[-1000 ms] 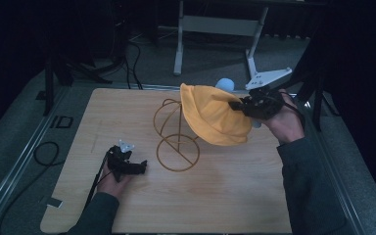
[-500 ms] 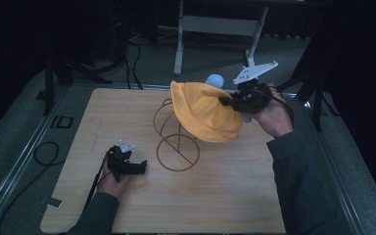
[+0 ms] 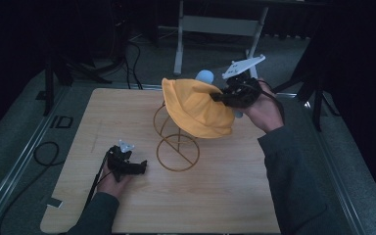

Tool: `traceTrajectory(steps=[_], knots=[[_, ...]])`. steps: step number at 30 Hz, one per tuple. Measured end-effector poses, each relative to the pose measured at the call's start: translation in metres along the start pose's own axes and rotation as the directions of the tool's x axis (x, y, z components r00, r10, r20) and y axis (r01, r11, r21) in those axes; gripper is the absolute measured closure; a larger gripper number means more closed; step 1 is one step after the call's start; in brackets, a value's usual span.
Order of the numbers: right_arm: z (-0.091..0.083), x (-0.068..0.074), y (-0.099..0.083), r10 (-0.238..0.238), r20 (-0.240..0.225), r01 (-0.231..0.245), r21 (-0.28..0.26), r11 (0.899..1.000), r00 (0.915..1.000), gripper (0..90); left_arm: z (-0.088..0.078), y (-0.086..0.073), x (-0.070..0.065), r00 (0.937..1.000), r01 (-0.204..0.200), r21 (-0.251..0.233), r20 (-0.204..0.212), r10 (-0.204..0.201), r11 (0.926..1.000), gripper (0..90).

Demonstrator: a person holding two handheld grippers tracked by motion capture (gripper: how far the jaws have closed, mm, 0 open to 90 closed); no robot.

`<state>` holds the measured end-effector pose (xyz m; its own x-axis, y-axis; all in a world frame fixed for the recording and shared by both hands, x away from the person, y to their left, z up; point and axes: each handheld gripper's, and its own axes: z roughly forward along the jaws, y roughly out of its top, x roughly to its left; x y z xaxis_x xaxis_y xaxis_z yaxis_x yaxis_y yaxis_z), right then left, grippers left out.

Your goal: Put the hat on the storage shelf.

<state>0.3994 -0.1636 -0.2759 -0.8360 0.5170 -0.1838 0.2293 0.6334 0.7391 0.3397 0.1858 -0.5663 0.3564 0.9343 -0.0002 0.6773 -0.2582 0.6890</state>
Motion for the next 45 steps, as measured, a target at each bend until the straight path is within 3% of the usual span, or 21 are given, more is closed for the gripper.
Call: traceTrajectory(steps=[7, 14, 26, 35, 45], knots=[[0.01, 0.006, 0.015, -0.018, -0.015, 0.018, 0.005, 1.0, 0.9997, 82.1, 0.0, 0.0, 0.0, 1.0, 0.0, 0.0, 0.0, 0.0, 1.0, 0.1], [0.029, 0.021, 0.035, -0.069, -0.039, 0.069, 0.02, 0.997, 0.9969, 79.1, 0.0, 0.0, 0.0, 1.0, -0.001, 0.002, 0.0, 0.001, 1.0, 0.1], [0.046, 0.039, 0.051, -0.117, -0.065, 0.119, 0.017, 0.993, 0.9909, 77.1, 0.0, 0.0, 0.0, 1.0, -0.002, 0.002, 0.001, 0.002, 1.0, 0.1], [0.047, 0.045, 0.06, -0.131, -0.078, 0.13, -0.017, 0.991, 0.9882, 71.7, 0.0, 0.0, 0.0, 1.0, -0.002, 0.003, 0.001, 0.002, 1.0, 0.1], [0.032, 0.042, 0.06, -0.126, -0.069, 0.122, -0.055, 0.991, 0.9897, 65.8, 0.0, 0.0, 0.0, 1.0, -0.002, 0.004, 0.002, 0.002, 1.0, 0.1]])
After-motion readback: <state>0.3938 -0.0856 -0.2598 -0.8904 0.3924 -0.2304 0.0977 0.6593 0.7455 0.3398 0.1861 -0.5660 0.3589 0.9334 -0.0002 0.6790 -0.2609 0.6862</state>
